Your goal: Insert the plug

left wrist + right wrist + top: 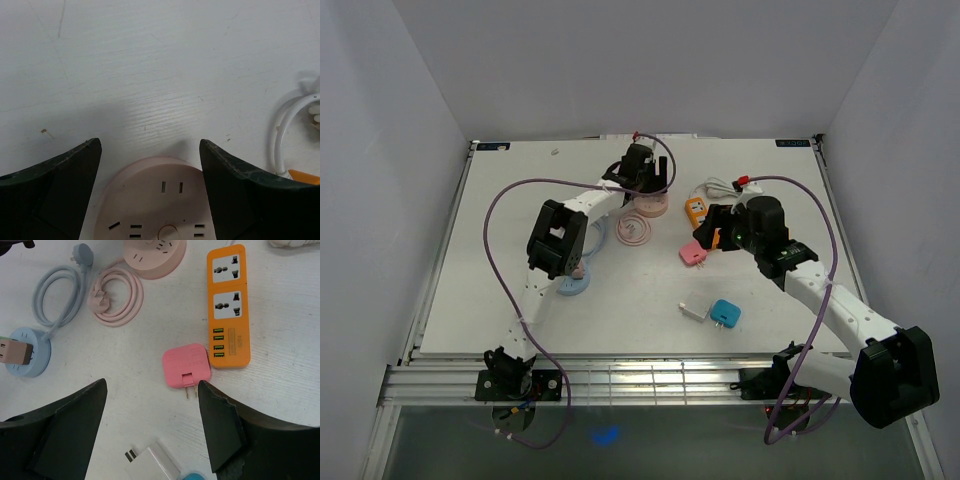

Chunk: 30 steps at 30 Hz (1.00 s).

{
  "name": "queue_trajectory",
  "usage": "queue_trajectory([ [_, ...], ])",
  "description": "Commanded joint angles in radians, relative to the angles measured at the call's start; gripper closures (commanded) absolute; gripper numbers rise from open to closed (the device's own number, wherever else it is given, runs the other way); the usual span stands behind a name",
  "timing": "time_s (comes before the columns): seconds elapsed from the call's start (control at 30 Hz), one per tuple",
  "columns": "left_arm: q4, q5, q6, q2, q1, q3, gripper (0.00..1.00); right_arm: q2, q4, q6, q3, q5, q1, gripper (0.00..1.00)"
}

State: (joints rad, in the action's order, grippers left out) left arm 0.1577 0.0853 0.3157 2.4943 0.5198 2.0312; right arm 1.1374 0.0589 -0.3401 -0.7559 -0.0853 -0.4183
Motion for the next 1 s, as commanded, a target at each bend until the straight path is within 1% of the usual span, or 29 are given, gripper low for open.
queue_trajectory([
  [0.0, -0.018, -0.022, -0.067, -0.083, 0.031, -0.052, 0.11, -0.03, 0.013, 0.007, 0.006, -0.014, 0.006, 0.21],
  [0.07, -0.018, -0.009, -0.081, -0.112, 0.043, -0.098, 0.13, -0.039, 0.025, 0.006, 0.016, -0.011, 0.006, 0.21],
  [0.23, -0.026, -0.025, -0.089, -0.173, 0.052, -0.215, 0.16, -0.077, 0.056, 0.007, 0.026, -0.002, 0.007, 0.21],
  [0.3, -0.029, -0.013, -0.09, -0.221, 0.063, -0.288, 0.19, -0.087, 0.073, 0.009, 0.026, 0.004, 0.006, 0.21],
  [0.4, -0.03, 0.002, -0.052, -0.284, 0.075, -0.405, 0.19, -0.088, 0.101, 0.01, 0.027, 0.01, 0.007, 0.22],
  [0.43, -0.029, 0.005, -0.034, -0.328, 0.075, -0.436, 0.19, -0.09, 0.104, 0.01, 0.032, 0.009, 0.009, 0.22],
  [0.47, -0.029, 0.004, 0.009, -0.353, 0.075, -0.471, 0.2, -0.093, 0.104, 0.01, 0.038, 0.012, 0.007, 0.22],
  [0.5, -0.035, -0.007, 0.032, -0.377, 0.077, -0.544, 0.2, -0.096, 0.104, 0.009, 0.047, 0.012, 0.009, 0.22],
  [0.53, -0.044, -0.016, 0.055, -0.434, 0.078, -0.587, 0.2, -0.094, 0.104, 0.009, 0.05, 0.012, 0.007, 0.22],
  [0.6, -0.101, -0.022, 0.111, -0.494, 0.104, -0.684, 0.21, -0.088, 0.104, 0.007, 0.055, 0.012, 0.009, 0.21],
  [0.63, -0.11, 0.01, 0.124, -0.523, 0.118, -0.762, 0.21, -0.084, 0.104, 0.009, 0.056, 0.01, 0.009, 0.21],
  [0.67, -0.115, 0.022, 0.138, -0.573, 0.152, -0.793, 0.21, -0.079, 0.104, 0.01, 0.056, 0.01, 0.009, 0.21],
  [0.73, -0.124, 0.062, 0.167, -0.613, 0.189, -0.865, 0.21, -0.064, 0.11, 0.019, 0.056, 0.007, 0.01, 0.21],
  [0.8, -0.126, 0.07, 0.187, -0.666, 0.235, -0.896, 0.2, -0.044, 0.111, 0.03, 0.056, 0.016, 0.009, 0.2],
  [0.87, -0.112, 0.07, 0.2, -0.705, 0.247, -0.91, 0.15, -0.03, 0.11, 0.052, 0.056, 0.019, 0.009, 0.2],
  [0.93, -0.066, 0.073, 0.195, -0.722, 0.249, -0.892, 0.1, -0.008, 0.092, 0.073, 0.055, 0.004, 0.009, 0.15],
  [0.97, -0.02, 0.08, 0.186, -0.733, 0.247, -0.856, 0.09, 0.017, 0.088, 0.097, 0.043, -0.007, 0.009, 0.11],
])
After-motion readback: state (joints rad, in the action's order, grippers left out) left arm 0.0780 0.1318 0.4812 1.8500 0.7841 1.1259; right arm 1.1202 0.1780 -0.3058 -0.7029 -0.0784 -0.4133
